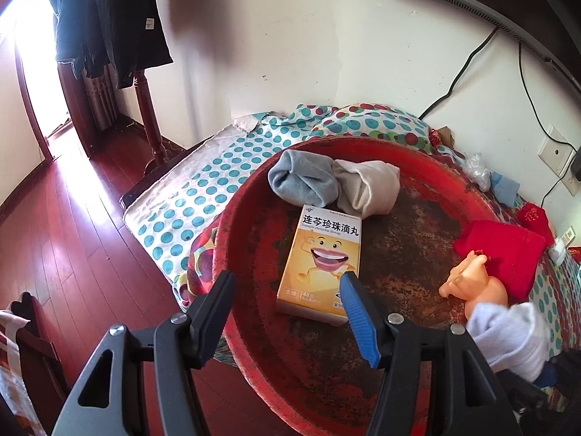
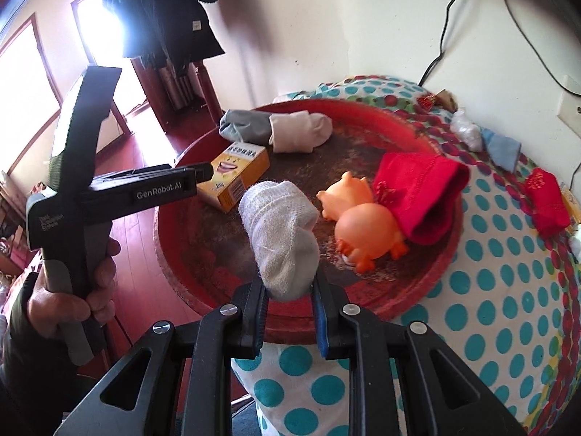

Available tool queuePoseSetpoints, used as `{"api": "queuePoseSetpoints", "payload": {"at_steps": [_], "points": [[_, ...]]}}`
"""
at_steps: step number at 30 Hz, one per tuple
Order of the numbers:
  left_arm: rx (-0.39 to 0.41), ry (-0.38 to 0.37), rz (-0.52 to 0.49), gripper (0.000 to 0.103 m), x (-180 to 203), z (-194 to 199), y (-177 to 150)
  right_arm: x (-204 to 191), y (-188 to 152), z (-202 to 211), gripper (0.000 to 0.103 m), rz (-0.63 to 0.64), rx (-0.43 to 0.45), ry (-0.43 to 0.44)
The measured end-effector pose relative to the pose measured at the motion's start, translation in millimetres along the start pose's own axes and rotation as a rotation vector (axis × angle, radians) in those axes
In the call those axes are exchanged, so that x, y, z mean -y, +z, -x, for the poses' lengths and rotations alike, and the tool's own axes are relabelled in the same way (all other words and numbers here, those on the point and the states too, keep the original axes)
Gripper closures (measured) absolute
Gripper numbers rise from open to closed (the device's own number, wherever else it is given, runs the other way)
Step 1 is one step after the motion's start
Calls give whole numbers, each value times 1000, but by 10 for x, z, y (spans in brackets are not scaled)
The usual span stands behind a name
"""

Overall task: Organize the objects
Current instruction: 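Carry the white sock into the red tray and open the right gripper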

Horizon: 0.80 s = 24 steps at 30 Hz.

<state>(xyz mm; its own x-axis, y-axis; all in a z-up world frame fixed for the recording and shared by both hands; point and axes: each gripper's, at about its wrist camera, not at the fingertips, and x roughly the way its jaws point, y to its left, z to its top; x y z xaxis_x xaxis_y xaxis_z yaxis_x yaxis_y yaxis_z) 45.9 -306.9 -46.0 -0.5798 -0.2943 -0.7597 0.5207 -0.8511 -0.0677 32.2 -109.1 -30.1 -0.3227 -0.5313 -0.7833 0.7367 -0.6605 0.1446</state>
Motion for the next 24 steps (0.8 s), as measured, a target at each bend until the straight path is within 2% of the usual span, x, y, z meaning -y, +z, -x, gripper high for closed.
{"api": "queuePoseSetpoints", "payload": {"at_steps": [7,16,19,20,22,24], "points": [[1,1,-8,42,14,-1,3,-81,62,-202,83,41,-33,-31],[-12,0,-30,42,54,-25,-20,-34,65,-412,82,23,-64,-41],[2,12,-50,42,82,-6,-25,-11,71,-415,74,18,-63,-32],[2,12,-52,42,88,-13,-23,1,66,-380,63,15,-49,-35],[-7,6,-60,42,99,-27,-29,17,61,-309,49,10,-24,-44],[-11,10,-64,42,111,-38,-35,64,53,-196,49,0,5,-39]]}}
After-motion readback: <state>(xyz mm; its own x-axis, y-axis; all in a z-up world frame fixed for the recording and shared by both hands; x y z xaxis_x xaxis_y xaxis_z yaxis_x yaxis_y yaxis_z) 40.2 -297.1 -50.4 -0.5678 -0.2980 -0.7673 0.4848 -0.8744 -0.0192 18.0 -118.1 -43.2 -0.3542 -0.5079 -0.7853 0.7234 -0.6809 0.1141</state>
